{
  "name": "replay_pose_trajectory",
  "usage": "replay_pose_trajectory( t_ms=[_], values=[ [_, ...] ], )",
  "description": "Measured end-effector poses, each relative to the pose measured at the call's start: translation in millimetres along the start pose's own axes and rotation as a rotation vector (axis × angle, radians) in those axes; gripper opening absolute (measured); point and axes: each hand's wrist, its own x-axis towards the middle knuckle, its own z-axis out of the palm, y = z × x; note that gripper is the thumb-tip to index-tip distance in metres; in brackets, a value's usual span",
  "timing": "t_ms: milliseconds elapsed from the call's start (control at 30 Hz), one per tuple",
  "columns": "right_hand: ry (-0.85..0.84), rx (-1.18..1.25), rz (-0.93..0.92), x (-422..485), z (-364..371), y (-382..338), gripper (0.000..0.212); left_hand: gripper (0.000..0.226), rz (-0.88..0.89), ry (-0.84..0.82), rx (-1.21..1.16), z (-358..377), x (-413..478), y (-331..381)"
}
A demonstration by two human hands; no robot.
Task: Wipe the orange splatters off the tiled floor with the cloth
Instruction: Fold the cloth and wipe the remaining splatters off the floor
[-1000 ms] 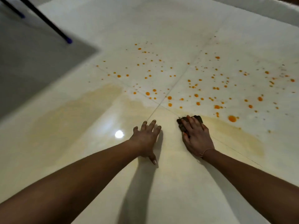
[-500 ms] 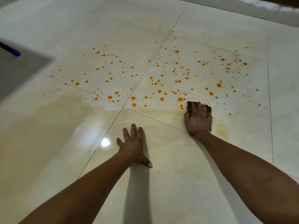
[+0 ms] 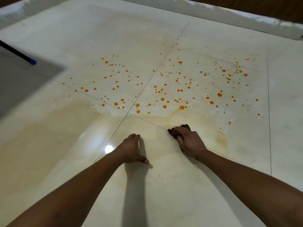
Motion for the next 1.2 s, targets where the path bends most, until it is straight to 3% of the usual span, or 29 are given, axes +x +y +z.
replay_pose_trajectory(
  t_ms=[100, 200, 333, 433, 567, 667, 767, 900, 1033, 1200],
  values=[
    [0.077, 0.462, 0.275, 33.2, -18.9, -42.0, 0.024, 0.088, -0.013, 0.001, -0.075, -27.3, -6.4, -8.7],
    [-0.106, 0.930, 0.473, 66.3, -32.8, -92.8, 0.013, 0.058, -0.018, 0.048, -0.119, -68.2, -5.7, -15.5],
    [-0.315, 1.409, 0.524, 100.2, -55.0, -164.6, 0.022, 0.042, -0.116, 0.058, -0.686, -141.1, -12.2, -12.7],
    [-0.315, 1.441, 0.509, 110.0, -91.7, -219.0, 0.027, 0.035, -0.097, 0.011, -0.913, -188.3, -42.2, -8.1],
    [-0.328, 1.239, 0.498, 117.9, -165.9, -297.6, 0.029, 0.025, -0.159, 0.147, -1.068, -260.0, -111.2, -2.0],
    [-0.419, 1.079, 0.454, 121.1, -258.1, -375.9, 0.026, 0.016, -0.242, 0.281, -1.255, -353.9, -182.2, 13.5],
    [-0.517, 1.066, 0.370, 114.8, -335.8, -431.2, 0.028, 0.012, -0.248, 0.309, -1.377, -430.4, -238.9, 44.0],
    [-0.435, 1.119, 0.382, 90.7, -470.2, -503.4, 0.027, 0.021, -0.289, 0.352, -1.550, -547.4, -334.9, 115.4],
    [-0.448, 1.092, 0.290, 63.0, -579.0, -528.0, 0.024, 0.017, -0.313, 0.437, -1.672, -630.5, -395.8, 186.4],
    [-0.645, 1.160, 0.017, 34.2, -700.3, -513.0, 0.051, 0.012, -0.263, 0.523, -1.912, -684.9, -429.4, 274.0]
  ],
)
